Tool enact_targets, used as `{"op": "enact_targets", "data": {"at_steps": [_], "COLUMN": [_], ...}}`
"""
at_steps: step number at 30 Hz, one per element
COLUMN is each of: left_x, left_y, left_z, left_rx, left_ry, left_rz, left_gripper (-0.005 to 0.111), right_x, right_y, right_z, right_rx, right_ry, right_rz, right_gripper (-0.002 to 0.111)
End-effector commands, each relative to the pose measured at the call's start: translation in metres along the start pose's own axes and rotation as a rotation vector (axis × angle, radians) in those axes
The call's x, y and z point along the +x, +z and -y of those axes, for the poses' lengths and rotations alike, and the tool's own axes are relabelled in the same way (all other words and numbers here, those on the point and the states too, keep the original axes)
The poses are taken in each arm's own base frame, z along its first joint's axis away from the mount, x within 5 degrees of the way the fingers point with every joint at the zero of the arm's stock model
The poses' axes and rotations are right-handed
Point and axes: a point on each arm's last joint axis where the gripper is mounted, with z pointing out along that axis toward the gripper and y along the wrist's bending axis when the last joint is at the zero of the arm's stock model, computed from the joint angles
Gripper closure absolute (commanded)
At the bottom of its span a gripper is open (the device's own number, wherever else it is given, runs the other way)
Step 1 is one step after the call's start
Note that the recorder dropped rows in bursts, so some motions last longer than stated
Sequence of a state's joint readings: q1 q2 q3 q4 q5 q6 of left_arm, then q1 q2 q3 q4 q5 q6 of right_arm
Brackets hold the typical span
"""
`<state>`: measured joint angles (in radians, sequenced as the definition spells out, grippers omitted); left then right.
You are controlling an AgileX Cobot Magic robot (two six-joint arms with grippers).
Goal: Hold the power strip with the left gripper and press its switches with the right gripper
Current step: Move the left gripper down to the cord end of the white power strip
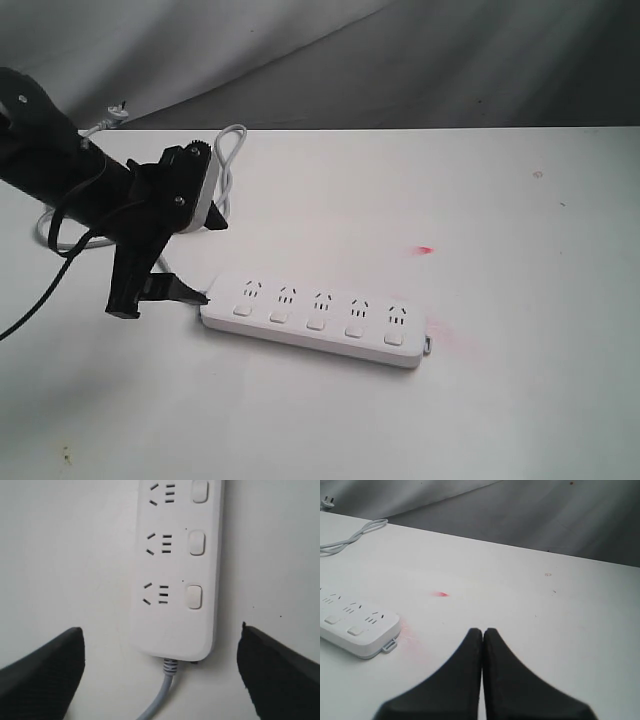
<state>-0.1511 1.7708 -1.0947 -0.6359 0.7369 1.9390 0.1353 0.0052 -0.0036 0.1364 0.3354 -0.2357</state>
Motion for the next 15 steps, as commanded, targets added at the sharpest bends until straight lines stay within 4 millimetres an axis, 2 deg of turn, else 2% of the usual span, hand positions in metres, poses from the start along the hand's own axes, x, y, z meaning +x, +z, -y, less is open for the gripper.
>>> {"op": "enact_targets", "data": {"at_steps": [1, 9, 15], "left_x": [0.003, 0.018, 0.023], "left_y": [0.006, 0.038, 0.05], "left_z": [-0.001, 0.005, 0.003], "left_rx": [0.006, 0.099, 0.086], "left_ry": [-0.011, -0.052, -0.078], "left_rz": [0.002, -0.01, -0.022], "left_gripper": [0.028, 0.028, 0.028], "right_x": [0.001, 0.001, 0.001], "right_y": [0.0, 0.0, 0.0], "right_z": [0.0, 0.0, 0.0], "right_rx": [0.005, 0.005, 0.005], "right_ry": [0.012, 0.012, 0.012], "right_rz": [0.003, 0.003, 0.003], "right_gripper": [0.108, 0.108, 0.108]}}
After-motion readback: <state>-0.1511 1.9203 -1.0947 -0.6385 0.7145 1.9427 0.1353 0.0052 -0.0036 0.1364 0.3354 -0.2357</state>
